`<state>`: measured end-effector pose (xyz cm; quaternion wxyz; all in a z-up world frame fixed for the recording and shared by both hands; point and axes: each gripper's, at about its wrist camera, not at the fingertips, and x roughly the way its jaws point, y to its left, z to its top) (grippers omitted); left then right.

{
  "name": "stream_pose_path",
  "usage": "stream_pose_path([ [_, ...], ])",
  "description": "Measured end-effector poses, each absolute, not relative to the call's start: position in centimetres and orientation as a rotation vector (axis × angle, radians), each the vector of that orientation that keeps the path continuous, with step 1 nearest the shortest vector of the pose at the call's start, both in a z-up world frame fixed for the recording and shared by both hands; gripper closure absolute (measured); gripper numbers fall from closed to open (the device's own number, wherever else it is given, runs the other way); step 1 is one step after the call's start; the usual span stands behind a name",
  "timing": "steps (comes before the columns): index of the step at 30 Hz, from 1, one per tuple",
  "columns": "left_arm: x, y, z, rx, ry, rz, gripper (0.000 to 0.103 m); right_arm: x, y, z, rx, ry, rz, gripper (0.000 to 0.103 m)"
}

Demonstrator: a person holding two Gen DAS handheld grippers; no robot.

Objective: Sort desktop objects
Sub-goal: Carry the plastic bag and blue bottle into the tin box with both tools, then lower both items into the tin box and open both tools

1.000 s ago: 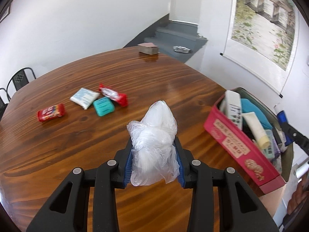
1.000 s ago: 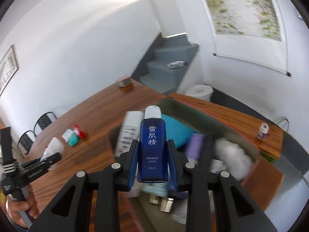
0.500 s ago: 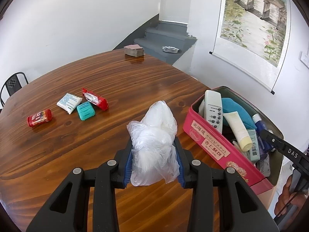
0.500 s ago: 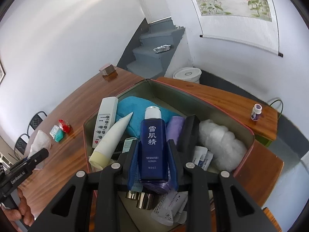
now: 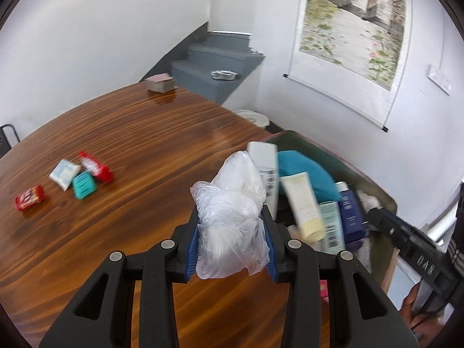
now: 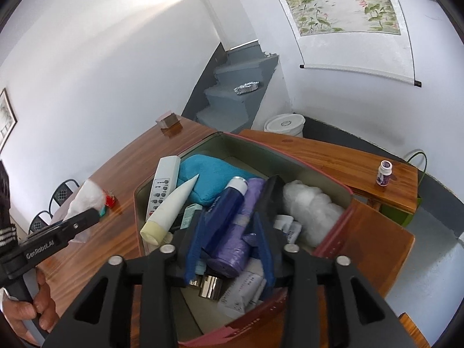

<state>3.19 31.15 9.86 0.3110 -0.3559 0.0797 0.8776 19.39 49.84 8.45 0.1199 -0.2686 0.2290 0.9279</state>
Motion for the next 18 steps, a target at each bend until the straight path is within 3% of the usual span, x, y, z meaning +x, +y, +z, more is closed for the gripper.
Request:
stream_pose_path([
  [2,3.3,32.2,10.1,-0.93,0.218,2.301,0.063,19.8,49.9,8.5,-0.764,0.653,2.712,0.045],
  [8,3.8,35.9,10.1,-0.918,0.23,2.223,0.063,20.9,50.5,8.8,-0.695,0.608,2.71,0.035],
  [18,1.8,39.2,8.5,-0.976,0.199,2.124,0.063,21.2,51.8,8.5,-0.663,0.633,2.705,0.034],
])
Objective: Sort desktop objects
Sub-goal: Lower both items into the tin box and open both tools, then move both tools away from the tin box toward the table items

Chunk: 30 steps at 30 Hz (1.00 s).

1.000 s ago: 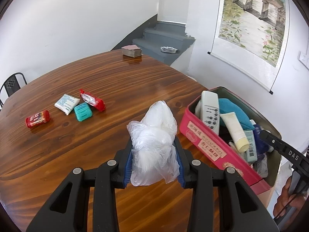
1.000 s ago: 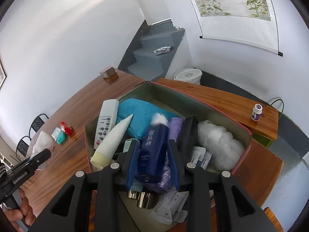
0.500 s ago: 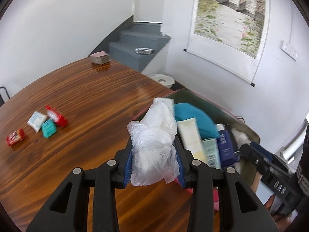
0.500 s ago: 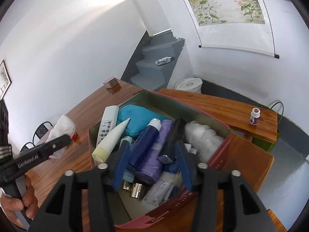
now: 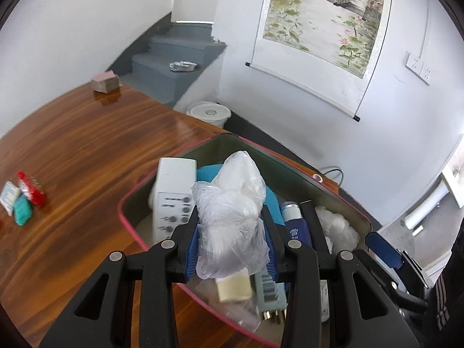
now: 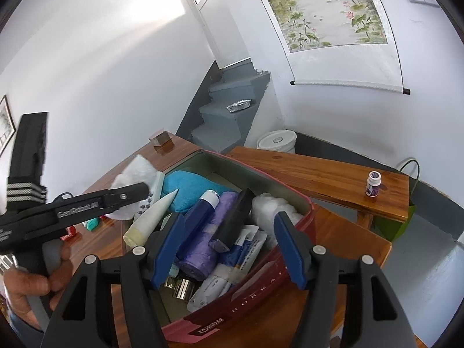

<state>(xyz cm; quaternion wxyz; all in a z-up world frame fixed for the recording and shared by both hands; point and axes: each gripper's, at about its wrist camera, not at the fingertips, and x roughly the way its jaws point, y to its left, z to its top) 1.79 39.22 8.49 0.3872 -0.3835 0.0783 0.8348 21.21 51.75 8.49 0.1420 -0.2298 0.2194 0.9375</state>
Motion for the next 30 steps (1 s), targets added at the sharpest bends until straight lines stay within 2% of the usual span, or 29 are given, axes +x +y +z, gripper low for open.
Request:
stream_pose_path([
  [4,1.4,39.6,7.9,-1.007,0.182,2.091,0.061,21.3,51.8,8.8,-0.641,0.628,2.711,0.034],
  [6,1.1,39.4,7.9,-1.02,0.155,2.074,0.049,21.3,51.7,8.9,-0.632,0.625,2.711,0.034],
  [8,0.8,38.8,8.0,-1.029,0.099,2.051,0.045,21.1,51.6,9.1,-0.631,0.624,2.711,0.033],
  [19,-0.2,34.1,9.5,-1.02,-0.053,2.111,0.044,21.1,50.1,9.9,-0.631,0.594,2.73,0.028],
  [30,-1.1,28.4,9.6,-1.014,-0.043,2.261,0.044,19.9,46.2,11.2,-0.645,0.533,2.8,0.023],
])
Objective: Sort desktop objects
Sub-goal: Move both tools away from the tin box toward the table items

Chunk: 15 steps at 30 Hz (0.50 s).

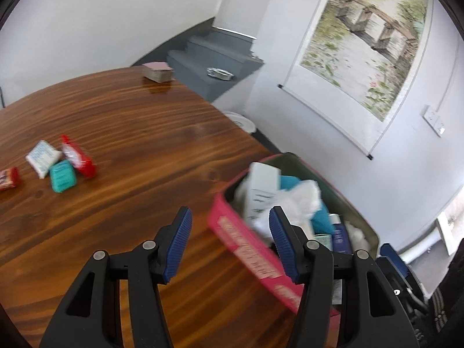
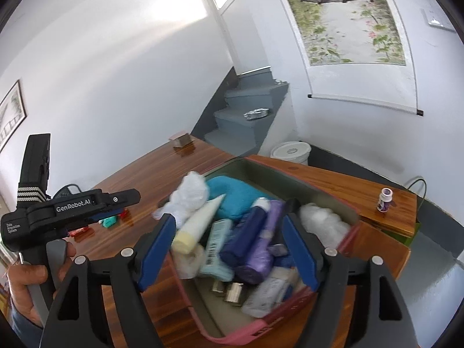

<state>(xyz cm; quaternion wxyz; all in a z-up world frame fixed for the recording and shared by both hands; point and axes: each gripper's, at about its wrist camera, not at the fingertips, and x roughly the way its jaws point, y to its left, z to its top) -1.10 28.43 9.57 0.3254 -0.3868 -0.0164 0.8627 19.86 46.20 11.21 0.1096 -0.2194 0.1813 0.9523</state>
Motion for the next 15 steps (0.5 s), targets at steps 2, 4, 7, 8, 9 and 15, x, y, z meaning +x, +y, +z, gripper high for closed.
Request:
stream_pose_path([
  [2,-1.4,27.3,9.5,-1.009,-0.036,2.302,0.044,19.5,45.3,11.3,-0.655,0.519,2.817,0.022],
  [4,-1.8,25.9,9.3,-1.011,-0.03,2.35,0.044,18.9,44.2,11.5,-0.67,0.503,2.838,0.021],
  [7,-2.9,23.7,8.7,-1.04,-0.045,2.406,0.044,18.0,42.6,11.5,-0.695,0.481,2.872,0.02],
  [8,-3.4,23.0,8.5,-1.053,-0.056,2.419,0.044,17.6,42.0,11.5,-0.708,0.473,2.885,0.019],
  [9,-3.8,22.2,8.4,-1.065,-0.066,2.433,0.044,17.4,41.6,11.5,-0.719,0.468,2.895,0.019],
  [15,-6.7,16.7,7.4,-1.12,-0.109,2.567,0.044,15.1,38.3,10.6,-0.812,0.427,2.961,0.016],
])
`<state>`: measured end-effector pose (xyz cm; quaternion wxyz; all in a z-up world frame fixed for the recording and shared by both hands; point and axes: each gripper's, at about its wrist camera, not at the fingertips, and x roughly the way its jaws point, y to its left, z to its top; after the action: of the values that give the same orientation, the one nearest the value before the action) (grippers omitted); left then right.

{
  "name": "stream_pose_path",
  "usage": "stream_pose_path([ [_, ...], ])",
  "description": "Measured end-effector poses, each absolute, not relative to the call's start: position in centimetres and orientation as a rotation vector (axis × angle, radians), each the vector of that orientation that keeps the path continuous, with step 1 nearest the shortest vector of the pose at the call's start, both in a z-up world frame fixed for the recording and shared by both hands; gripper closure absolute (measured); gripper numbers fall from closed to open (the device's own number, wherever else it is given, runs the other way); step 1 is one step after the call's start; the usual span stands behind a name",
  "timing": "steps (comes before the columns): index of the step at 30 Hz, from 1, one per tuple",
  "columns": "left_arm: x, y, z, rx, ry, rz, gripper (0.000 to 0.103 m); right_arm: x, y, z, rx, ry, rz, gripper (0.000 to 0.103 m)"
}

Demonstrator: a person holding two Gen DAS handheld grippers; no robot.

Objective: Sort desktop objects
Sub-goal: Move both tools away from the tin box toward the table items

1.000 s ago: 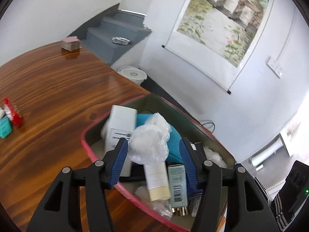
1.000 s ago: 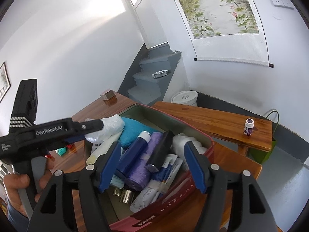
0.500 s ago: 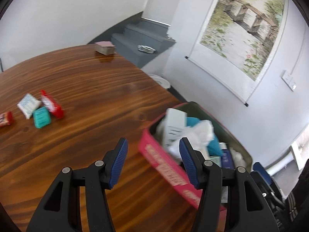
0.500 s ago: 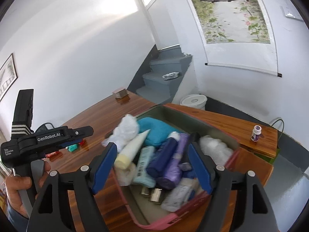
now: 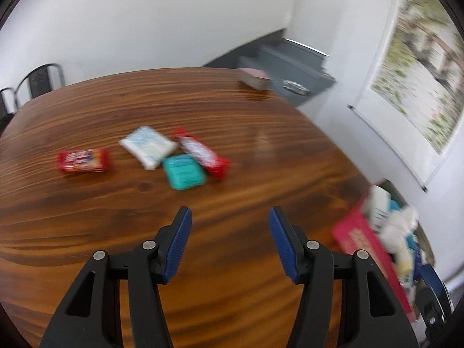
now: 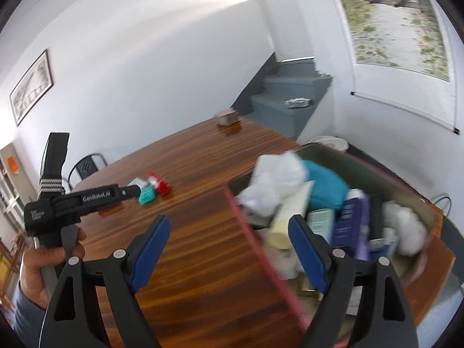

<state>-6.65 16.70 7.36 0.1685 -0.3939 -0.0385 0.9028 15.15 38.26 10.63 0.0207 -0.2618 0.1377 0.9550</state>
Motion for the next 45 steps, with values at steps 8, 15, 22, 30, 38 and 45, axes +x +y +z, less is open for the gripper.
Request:
stream_pose_path([
  [8,-10.9,8.6,5.4,-1.253,-0.253,2.722,0.044,11.3,33.7,9.7,-0.912,0.334,3.047,0.014],
  [15,-13.0,3.1,4.4,-1.299,-0.378,2.799,0.044,6.5,31.1,8.6,-0.994,0.325,3.071,0.013],
  [22,-14.6,0.9,3.8,-1.33,-0.45,2.815,0.044,2.7,30.0,8.9,-1.019,0.325,3.072,0.013],
  [30,-17.3,-0.4,3.7,-1.352,-0.517,2.821,0.044,0.0,29.7,7.4,-1.034,0.34,3.024,0.013],
  [38,-21.2,-1.6,2.6,-1.39,-0.616,2.832,0.044,-0.2,29.7,6.5,-1.068,0.324,3.003,0.012],
  [45,-22.8,-2.0,1.3,-1.388,-0.706,2.776,0.044,-0.1,28.6,6.4,-1.109,0.292,3.04,0.012],
])
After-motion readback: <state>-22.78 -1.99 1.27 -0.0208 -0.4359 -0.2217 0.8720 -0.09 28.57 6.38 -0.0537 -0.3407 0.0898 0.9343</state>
